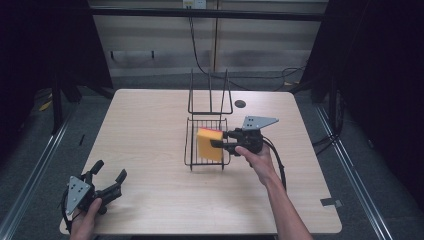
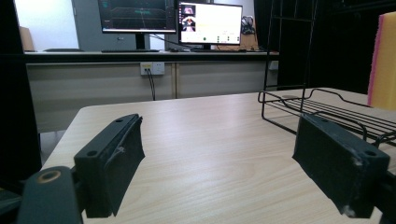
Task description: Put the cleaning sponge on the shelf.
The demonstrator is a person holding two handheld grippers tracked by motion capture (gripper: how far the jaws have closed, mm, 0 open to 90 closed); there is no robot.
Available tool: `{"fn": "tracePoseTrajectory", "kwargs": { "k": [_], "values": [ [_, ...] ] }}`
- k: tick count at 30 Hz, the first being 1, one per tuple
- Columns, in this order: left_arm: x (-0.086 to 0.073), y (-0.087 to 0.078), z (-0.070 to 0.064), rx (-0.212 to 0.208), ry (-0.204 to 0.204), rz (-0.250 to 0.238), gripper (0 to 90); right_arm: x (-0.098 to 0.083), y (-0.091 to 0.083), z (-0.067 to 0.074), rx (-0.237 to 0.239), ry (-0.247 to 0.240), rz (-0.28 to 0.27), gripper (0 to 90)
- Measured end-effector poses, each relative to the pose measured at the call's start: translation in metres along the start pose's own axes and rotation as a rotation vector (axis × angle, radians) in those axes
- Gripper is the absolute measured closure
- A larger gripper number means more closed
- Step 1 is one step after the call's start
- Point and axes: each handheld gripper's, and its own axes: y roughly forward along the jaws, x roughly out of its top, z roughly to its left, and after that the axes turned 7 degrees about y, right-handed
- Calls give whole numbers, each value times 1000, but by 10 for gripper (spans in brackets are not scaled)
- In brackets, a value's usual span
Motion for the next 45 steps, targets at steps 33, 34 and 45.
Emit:
{"fn": "tracePoseTrajectory", "kwargs": {
  "k": [33, 34, 45],
  "values": [
    [0, 0, 0, -4, -1, -1, 156, -15, 24, -19, 30, 37, 34, 605],
    [0, 0, 0, -4, -1, -1, 156, -15, 24, -19, 30, 37, 34, 605],
    [0, 0, 0, -2, -3, -2, 156, -18, 25, -20, 51, 44, 44, 605]
  ]
}}
